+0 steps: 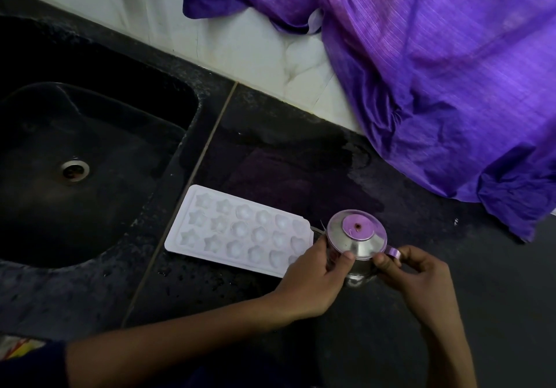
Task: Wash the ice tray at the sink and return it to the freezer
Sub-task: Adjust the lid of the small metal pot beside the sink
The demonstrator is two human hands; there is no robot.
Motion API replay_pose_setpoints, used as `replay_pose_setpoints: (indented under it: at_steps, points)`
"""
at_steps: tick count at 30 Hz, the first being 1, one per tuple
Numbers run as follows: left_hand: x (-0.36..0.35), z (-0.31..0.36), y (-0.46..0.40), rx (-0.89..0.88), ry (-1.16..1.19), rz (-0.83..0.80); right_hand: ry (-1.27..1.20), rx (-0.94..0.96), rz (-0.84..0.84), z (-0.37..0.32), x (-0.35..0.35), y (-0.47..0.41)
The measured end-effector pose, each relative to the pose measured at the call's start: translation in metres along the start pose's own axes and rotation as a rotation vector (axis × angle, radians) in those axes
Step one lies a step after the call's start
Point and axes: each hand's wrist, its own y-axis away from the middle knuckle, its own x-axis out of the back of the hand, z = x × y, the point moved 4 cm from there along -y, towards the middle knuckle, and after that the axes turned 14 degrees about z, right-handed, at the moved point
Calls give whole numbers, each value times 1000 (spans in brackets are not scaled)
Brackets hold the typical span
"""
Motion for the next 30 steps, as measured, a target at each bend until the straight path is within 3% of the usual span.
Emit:
replay_pose_setpoints:
  at_steps: [10, 30]
  points:
    - [-7, -16, 8, 235, -33, -95, 141, 99, -49, -2, 1, 2]
    - [-10, -17, 6, 269, 57, -137, 206, 94, -23, -4, 5, 7]
